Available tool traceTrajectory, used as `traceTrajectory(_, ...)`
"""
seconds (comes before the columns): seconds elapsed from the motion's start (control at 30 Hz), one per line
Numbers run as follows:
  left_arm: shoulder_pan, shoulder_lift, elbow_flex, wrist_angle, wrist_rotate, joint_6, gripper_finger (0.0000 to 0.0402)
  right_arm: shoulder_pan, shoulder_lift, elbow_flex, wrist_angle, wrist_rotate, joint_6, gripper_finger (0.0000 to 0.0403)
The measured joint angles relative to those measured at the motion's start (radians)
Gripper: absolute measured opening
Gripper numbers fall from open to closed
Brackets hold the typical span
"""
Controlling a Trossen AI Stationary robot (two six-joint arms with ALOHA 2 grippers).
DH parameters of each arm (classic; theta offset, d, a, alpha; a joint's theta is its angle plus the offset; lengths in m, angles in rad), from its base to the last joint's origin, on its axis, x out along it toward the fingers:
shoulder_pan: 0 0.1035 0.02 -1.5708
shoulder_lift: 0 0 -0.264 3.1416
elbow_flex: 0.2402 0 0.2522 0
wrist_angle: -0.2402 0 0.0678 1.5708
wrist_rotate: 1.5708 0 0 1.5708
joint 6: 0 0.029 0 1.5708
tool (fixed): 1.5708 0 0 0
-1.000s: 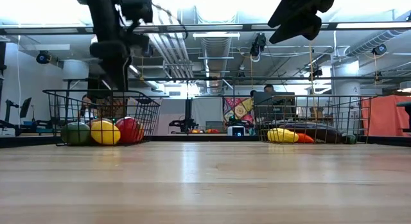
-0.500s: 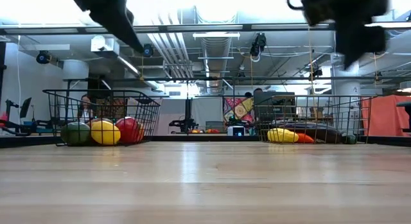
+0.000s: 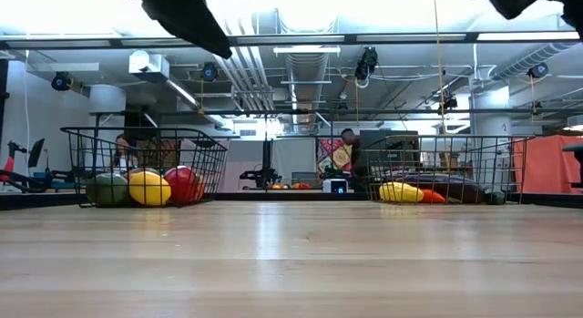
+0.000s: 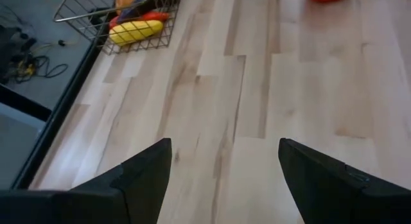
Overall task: Sort produce into baskets
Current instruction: Put the red bell pepper into the right wire basket
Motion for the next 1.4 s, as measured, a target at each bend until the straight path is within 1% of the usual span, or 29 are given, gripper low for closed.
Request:
traceTrajectory(0.03,0.000,0.005,0.000,0.000,-0.007,0.000,0.0268,0.014,0.000,0.002,-0.017,0.016,0.001,0.0221)
traceTrajectory(0.1,-0.001,0.016,0.000,0.003,-0.012,-0.005,0.0268,0.042,0.000,-0.002,-0.012,0.015,-0.004,0.0221)
traceTrajectory(0.2,-0.002,0.032,0.000,0.004,-0.012,-0.018,0.0268,0.062,0.000,-0.022,0.003,-0.018,0.037,0.0222)
traceTrajectory(0.33,-0.002,0.051,0.000,0.007,-0.012,-0.020,0.0268,0.078,0.000,-0.058,0.082,-0.053,0.091,0.0232)
traceTrajectory(0.47,-0.002,0.072,0.000,0.011,-0.012,-0.014,0.0268,0.084,0.001,-0.090,0.163,-0.056,0.115,0.0271)
traceTrajectory(0.67,-0.002,0.097,0.000,0.008,-0.012,-0.003,0.0268,0.087,0.004,-0.172,0.249,-0.061,0.224,0.0347)
traceTrajectory(0.77,-0.002,0.100,0.000,0.007,-0.014,0.025,0.0268,0.092,0.004,-0.211,0.311,-0.085,0.263,0.0369)
traceTrajectory(0.87,-0.002,0.100,0.000,0.008,-0.042,0.049,0.0268,0.095,0.004,-0.248,0.393,-0.082,0.287,0.0373)
traceTrajectory(0.97,-0.002,0.100,0.000,0.007,-0.079,0.062,0.0268,0.095,0.004,-0.274,0.404,-0.082,0.311,0.0373)
traceTrajectory(1.1,-0.002,0.100,0.000,0.004,-0.083,0.063,0.0268,0.095,0.004,-0.303,0.408,-0.082,0.356,0.0373)
traceTrajectory(1.4,-0.002,0.099,0.000,0.005,-0.088,0.063,0.0268,0.094,0.046,-0.327,0.429,-0.081,0.356,0.0374)
